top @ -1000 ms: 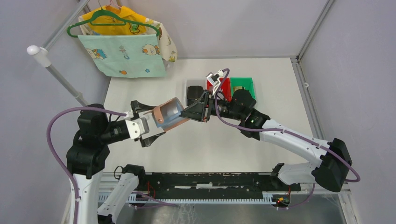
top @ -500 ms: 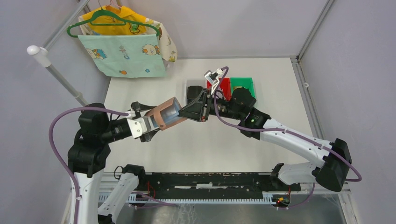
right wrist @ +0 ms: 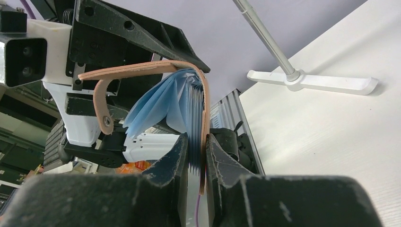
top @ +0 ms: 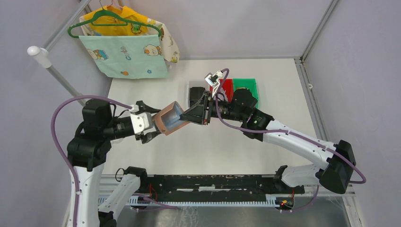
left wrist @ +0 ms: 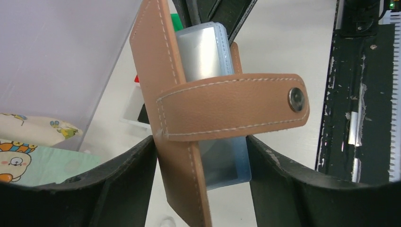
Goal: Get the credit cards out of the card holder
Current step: Remove the credit card from the card holder.
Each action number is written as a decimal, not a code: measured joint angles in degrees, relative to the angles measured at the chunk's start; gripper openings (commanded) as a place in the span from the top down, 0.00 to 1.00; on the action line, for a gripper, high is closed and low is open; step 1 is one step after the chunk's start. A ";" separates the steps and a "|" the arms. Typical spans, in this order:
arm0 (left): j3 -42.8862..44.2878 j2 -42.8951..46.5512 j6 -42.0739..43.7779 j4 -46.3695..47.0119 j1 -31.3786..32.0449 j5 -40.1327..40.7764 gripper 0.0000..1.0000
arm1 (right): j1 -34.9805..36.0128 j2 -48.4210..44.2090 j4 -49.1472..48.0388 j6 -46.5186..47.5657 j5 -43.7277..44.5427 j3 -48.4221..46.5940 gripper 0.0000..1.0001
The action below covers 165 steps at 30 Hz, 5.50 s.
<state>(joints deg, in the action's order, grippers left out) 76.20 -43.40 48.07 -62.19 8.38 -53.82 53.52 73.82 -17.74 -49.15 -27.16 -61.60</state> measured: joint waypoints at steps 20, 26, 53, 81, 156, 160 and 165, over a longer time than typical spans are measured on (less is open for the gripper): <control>-10.95 10.62 -10.03 22.49 0.11 10.36 0.75 | 0.15 2.10 -2.23 -1.70 0.48 -1.81 0.82; -10.91 10.08 -16.48 23.82 -0.04 9.88 0.98 | 0.35 2.03 -3.96 -2.51 -0.85 -1.46 0.65; -4.33 -0.66 -51.39 22.95 0.00 -11.21 0.98 | -2.34 -5.53 -31.50 1.77 -8.55 14.03 0.30; -3.89 0.63 -55.21 21.55 0.00 -20.02 0.06 | -2.51 1.27 -32.39 0.33 -11.98 4.48 1.00; -8.50 -1.20 -72.24 35.91 -0.28 -6.54 0.98 | -0.48 -15.13 -23.50 15.47 3.45 21.97 0.02; -8.26 -1.36 -73.13 35.87 -0.28 -6.69 0.98 | -0.55 -15.23 -23.32 16.24 2.89 22.45 0.02; -7.96 -2.10 -74.03 35.74 -0.28 -6.80 0.98 | -0.66 -15.21 -23.76 16.48 1.66 22.49 0.02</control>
<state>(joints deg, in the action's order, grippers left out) 68.25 -45.50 -25.96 -26.46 8.10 -60.62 52.86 58.61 -41.50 -32.67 -25.50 -39.11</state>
